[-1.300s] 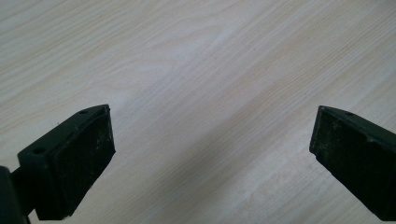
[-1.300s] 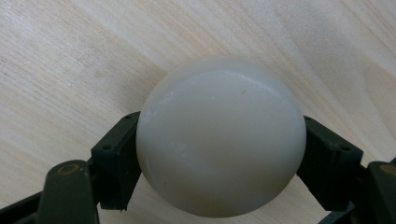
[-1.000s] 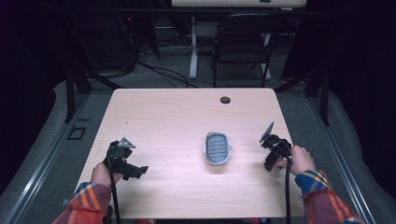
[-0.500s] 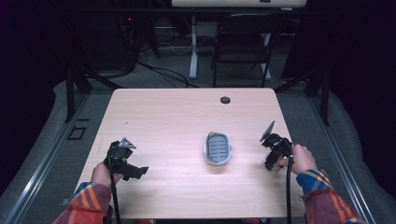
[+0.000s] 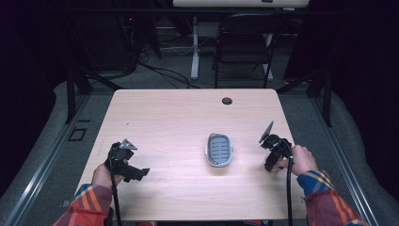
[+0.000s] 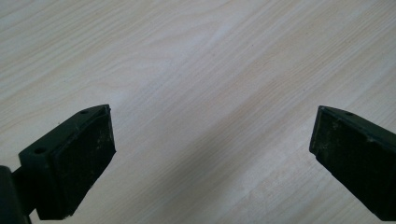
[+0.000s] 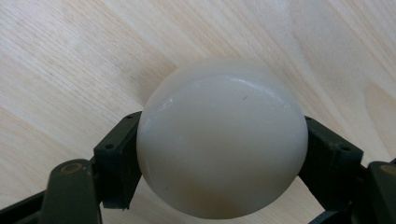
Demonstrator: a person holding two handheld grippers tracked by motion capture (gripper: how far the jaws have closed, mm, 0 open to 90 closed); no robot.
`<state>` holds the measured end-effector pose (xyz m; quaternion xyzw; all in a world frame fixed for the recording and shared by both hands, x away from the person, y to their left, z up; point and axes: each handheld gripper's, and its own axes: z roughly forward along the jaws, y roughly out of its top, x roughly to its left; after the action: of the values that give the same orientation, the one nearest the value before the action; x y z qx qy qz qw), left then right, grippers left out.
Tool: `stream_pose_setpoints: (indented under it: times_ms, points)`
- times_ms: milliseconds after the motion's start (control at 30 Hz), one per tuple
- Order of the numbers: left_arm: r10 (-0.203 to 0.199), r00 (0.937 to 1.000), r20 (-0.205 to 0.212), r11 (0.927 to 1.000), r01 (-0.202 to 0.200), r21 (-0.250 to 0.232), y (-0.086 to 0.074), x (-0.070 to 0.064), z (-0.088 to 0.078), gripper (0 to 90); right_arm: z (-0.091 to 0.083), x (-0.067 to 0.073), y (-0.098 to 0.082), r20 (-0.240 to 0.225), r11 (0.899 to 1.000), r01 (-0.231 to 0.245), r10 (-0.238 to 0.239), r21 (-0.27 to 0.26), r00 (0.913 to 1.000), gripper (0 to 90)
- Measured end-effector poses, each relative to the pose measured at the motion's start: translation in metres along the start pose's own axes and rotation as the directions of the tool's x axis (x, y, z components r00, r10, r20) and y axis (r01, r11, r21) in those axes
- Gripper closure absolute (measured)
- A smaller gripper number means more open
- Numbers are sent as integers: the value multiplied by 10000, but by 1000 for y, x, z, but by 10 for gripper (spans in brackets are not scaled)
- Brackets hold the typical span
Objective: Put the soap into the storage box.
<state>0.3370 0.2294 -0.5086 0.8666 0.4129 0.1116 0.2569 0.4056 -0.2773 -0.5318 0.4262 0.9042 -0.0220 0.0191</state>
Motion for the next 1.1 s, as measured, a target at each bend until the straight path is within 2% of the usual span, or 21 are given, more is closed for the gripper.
stream_pose_setpoints:
  times_ms: [167,200,233,300,333,367,400,433,467,500,533,600,733,933,967,1100]
  points:
    - [-3,10000,21,10000,3,-2,0,0,0,2,-2,7,6,33,9995,289,-290,101,9996,241]
    - [0,10000,16,10000,0,-5,0,0,0,2,-1,9,6,-51,9998,148,-149,-163,9999,242]
    - [0,10000,17,10000,0,-4,0,0,0,2,-3,10,8,51,9994,342,-342,80,9994,242]
    - [-1,10000,23,10000,1,-4,0,0,0,2,-4,13,10,45,9990,448,-448,63,9990,242]
    - [1,10000,23,10000,-1,0,0,0,0,2,-5,14,11,4,9988,486,-486,-12,9988,242]
    - [-2,10000,27,10000,2,-2,0,0,0,2,-3,17,11,-30,9992,268,-269,-293,9996,242]
    - [0,10000,32,10000,0,1,0,0,0,2,-10,14,15,173,9937,1014,-1023,487,9946,241]
    - [0,10000,32,10000,0,1,0,0,0,2,-10,14,15,173,9937,1014,-1023,487,9946,241]
    - [-8,10000,31,10000,8,4,0,0,0,2,-7,19,15,42,9983,583,-583,-50,9983,242]
    - [-8,10000,31,10000,8,4,0,0,0,2,-7,19,15,42,9983,583,-583,-50,9983,242]
    - [3,10000,20,10000,-3,-7,0,0,0,2,-9,20,18,65,9970,772,-773,77,9970,242]
    - [19,10000,20,10000,-19,-7,0,0,0,2,-9,23,20,20,9978,638,-638,-156,9980,242]
    - [3,10000,24,10000,-3,-10,0,0,0,3,-13,26,24,80,9961,883,-883,60,9961,242]
    - [1,10000,44,10000,-1,5,0,0,0,2,-14,31,29,3,9964,777,-778,-330,9970,242]
    - [5,10000,37,10000,-5,-1,0,0,0,3,-16,30,31,41,9948,994,-993,-209,9950,242]
    - [30,10000,54,10000,-30,20,0,-1,0,2,-20,33,35,58,9936,1118,-1117,-166,9937,242]
